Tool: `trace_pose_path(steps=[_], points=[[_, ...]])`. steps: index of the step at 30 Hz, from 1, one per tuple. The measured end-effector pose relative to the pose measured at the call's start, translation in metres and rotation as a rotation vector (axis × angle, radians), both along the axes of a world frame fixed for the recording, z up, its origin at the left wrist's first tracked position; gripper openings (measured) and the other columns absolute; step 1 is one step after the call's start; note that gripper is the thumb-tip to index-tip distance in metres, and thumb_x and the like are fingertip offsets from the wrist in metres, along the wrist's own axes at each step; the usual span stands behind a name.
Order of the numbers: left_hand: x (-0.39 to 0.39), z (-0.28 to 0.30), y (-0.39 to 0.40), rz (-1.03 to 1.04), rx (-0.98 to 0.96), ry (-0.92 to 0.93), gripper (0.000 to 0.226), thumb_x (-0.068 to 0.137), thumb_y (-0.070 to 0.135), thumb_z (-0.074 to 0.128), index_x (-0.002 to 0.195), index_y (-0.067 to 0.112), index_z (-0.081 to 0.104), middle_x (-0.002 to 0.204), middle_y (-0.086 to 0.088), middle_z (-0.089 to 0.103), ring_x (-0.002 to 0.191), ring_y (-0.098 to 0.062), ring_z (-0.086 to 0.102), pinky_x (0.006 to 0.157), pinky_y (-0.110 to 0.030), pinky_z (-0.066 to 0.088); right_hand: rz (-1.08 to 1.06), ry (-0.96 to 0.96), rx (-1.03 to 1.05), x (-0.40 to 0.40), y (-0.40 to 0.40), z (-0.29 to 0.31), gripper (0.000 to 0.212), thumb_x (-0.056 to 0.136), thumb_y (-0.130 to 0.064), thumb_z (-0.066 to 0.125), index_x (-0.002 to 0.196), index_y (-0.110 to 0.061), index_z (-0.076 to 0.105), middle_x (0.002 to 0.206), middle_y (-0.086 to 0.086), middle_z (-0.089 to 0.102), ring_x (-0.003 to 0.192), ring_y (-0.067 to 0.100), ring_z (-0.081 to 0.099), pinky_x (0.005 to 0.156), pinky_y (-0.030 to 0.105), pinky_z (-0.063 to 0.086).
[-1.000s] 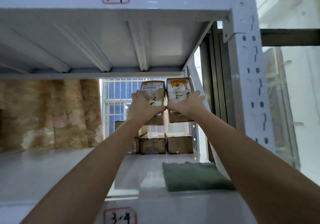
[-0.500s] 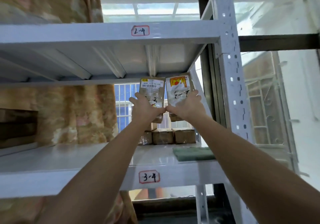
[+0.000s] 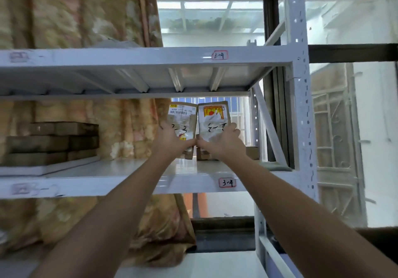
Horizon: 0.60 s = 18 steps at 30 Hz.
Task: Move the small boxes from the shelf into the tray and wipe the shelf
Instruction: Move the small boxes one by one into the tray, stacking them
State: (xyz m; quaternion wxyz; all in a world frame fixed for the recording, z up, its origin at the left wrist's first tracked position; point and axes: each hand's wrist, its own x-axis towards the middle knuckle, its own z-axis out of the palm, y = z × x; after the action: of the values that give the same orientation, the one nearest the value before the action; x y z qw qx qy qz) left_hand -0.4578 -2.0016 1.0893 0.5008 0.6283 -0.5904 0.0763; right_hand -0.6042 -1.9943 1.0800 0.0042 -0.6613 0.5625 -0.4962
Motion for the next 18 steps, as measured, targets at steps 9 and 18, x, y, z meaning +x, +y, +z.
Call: trace_pose_path(steps=[9, 18], points=[[0.076, -0.013, 0.068, 0.096, 0.001, 0.098, 0.103, 0.057, 0.064, 0.077, 0.129, 0.007, 0.032, 0.127, -0.009, 0.050, 0.110, -0.030, 0.058, 0.084, -0.042, 0.053, 0.200, 0.023, 0.010, 0.076, 0.032, 0.012, 0.108, 0.068, -0.061, 0.072, 0.140, -0.001, 0.019, 0.136, 0.015, 0.036, 0.120, 0.034, 0.048, 0.084, 0.038, 0.044], [0.194, -0.005, 0.156, 0.459, 0.095, -0.013, 0.107, 0.061, 0.067, 0.074, 0.135, 0.004, 0.029, 0.129, -0.013, 0.051, 0.110, -0.030, 0.057, 0.082, -0.042, 0.054, 0.521, -0.032, 0.158, 0.202, 0.063, -0.010, 0.132, 0.053, -0.080, 0.068, 0.148, -0.005, 0.014, 0.140, 0.011, 0.047, 0.123, 0.028, 0.052, 0.094, 0.036, 0.049]])
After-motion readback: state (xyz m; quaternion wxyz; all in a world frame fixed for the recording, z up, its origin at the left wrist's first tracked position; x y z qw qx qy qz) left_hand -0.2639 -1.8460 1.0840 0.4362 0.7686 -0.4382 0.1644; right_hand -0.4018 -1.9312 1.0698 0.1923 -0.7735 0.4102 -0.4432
